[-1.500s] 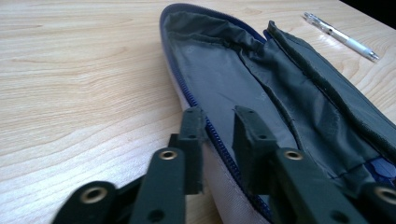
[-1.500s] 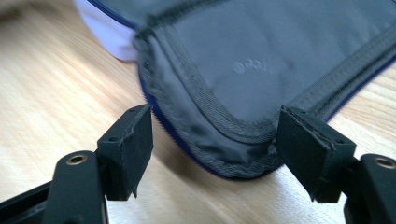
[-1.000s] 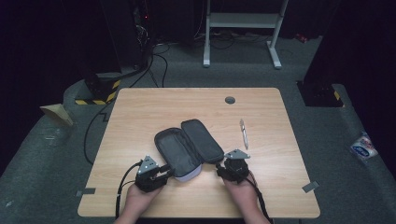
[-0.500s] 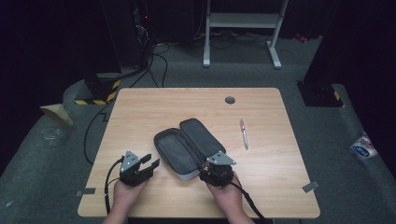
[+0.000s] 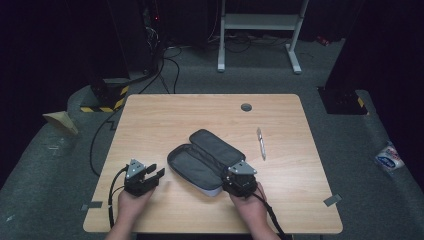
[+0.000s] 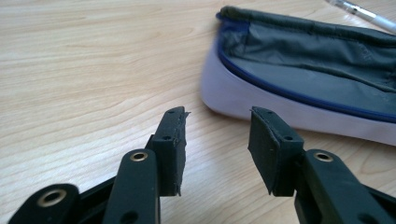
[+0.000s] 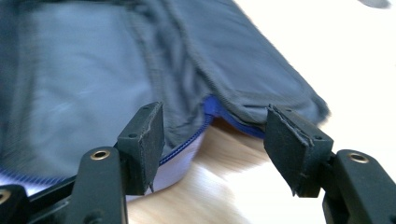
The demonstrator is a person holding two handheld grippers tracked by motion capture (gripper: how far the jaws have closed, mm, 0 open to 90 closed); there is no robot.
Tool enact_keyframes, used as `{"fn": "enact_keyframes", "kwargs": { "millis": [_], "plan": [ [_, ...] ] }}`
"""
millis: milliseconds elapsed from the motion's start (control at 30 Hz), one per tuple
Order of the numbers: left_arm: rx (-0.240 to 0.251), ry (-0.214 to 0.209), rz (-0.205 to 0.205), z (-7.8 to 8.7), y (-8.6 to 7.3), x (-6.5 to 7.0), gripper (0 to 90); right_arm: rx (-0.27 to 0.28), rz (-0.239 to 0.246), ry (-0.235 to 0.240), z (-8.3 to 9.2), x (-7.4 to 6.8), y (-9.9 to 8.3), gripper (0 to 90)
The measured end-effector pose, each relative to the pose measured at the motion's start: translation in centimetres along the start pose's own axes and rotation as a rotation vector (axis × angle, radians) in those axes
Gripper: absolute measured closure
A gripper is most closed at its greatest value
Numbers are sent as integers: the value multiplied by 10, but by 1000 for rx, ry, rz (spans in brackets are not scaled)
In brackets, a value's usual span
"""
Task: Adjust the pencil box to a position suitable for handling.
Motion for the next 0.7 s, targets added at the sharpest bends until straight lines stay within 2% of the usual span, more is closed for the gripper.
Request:
{"fn": "enact_keyframes", "kwargs": {
  "millis": [33,100,167,200,233,333,367,400,467,567,600,667,700],
  "plan": [
    [0,0,0,0,0,0,580,0,0,0,0,0,0,381],
    [1,-1,-14,-1,1,3,600,-11,-33,-27,5,19,-4,391],
    [-6,4,-25,-3,0,5,612,-10,-42,-31,8,24,-5,392],
    [-11,0,-19,-5,1,6,626,3,-47,-32,13,28,-5,396],
    [-13,-5,-14,-6,1,7,649,42,-59,-29,25,31,-7,408],
    [-19,-9,4,-16,7,12,673,66,-69,-25,40,33,-15,448],
    [-19,-9,4,-16,7,12,679,57,-79,-24,42,33,-20,465],
    [-23,8,-3,-22,9,19,695,41,-83,-20,43,33,-26,479],
    [-35,3,-18,-27,10,27,714,8,-88,0,42,32,-35,528],
    [-46,-7,-40,-29,9,34,723,-19,-85,22,38,29,-41,541],
    [-47,-30,-55,-29,9,37,731,-28,-77,31,36,27,-43,542],
    [-49,-42,-61,-27,9,40,732,-24,-82,31,35,27,-43,540],
    [-51,-70,-91,-20,6,49,745,-19,-90,19,36,30,-44,540]
  ]
}}
Point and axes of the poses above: each handheld gripper's, and its own axes: z roughly backward along the jaws, y roughly out of its top, x roughly to its right, the point moved 3 cm from there along -z, roughly forward along the jaws, and after that the axes turned 10 degrees about y, right-handed, at the moved point
